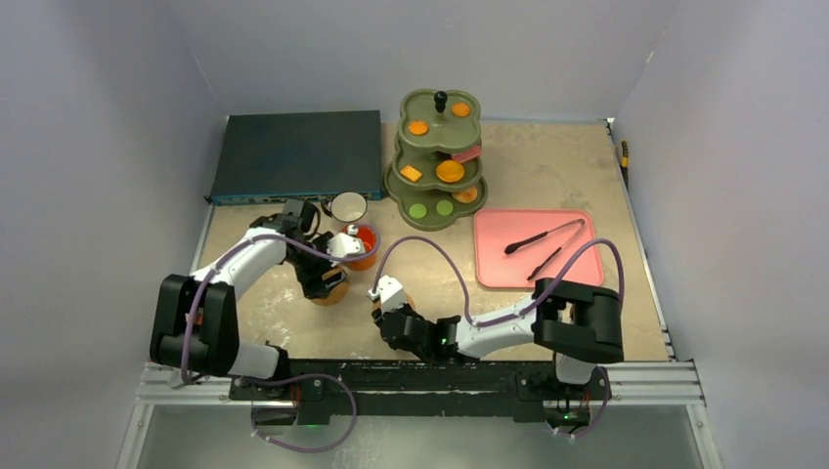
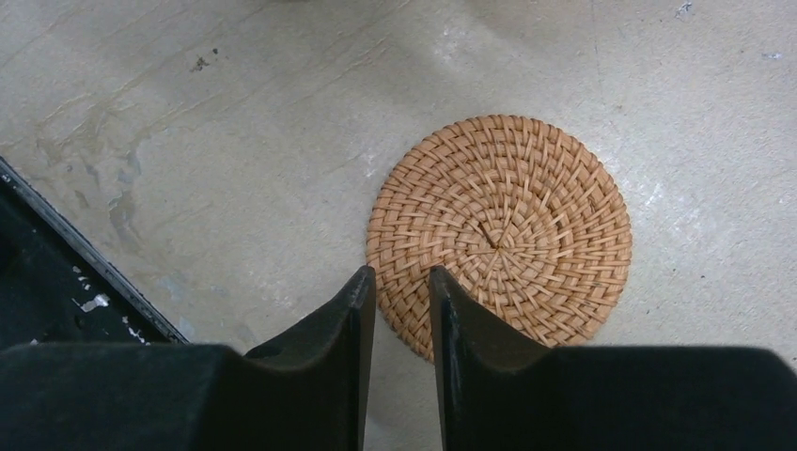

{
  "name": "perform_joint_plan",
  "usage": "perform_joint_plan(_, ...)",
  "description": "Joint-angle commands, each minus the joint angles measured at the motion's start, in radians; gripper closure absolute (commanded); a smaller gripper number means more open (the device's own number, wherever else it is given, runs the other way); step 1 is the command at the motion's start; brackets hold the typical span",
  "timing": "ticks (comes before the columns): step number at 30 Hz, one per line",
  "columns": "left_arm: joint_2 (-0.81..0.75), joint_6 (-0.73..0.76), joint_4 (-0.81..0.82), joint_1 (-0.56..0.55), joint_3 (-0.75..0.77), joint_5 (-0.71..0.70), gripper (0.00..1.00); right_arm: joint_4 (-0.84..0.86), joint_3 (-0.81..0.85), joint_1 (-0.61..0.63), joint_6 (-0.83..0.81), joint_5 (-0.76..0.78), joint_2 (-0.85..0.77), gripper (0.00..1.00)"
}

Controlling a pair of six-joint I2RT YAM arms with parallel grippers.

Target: Serve the afternoon tea

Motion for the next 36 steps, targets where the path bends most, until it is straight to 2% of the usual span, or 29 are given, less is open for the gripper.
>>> perform_joint_plan(1, -0.058, -0.032, -0.058, -0.002, 0.073, 0.022, 0.24, -0.049, 0.01, -0.029, -0.011, 0.03, 0.009, 0.71)
perform_joint_plan(6, -0.086, -0.067, -0.169, -0.002, 0.198, 0.087, 0.16, 0.002, -0.039, -0.119, -0.057, -0.021, -0.023, 0.71)
perform_joint_plan(11, -0.117, -0.087, -0.233, -0.002, 0.279, 0.141, 0.14, 0.03, -0.058, -0.176, -0.105, -0.03, -0.054, 0.72)
perform_joint_plan(20, -0.086, -0.109, -0.152, 0.0, 0.282, 0.082, 0.15, -0.013, -0.074, -0.237, -0.1, -0.012, -0.116, 0.7)
perform_joint_plan(28, -0.057, -0.115, -0.065, 0.017, 0.267, 0.048, 0.18, -0.019, -0.083, -0.24, -0.097, -0.038, -0.184, 0.7)
perform_joint_plan(36, 0.002, -0.058, -0.029, 0.052, 0.265, 0.094, 0.22, 0.009, -0.025, -0.242, -0.052, -0.08, -0.08, 0.71)
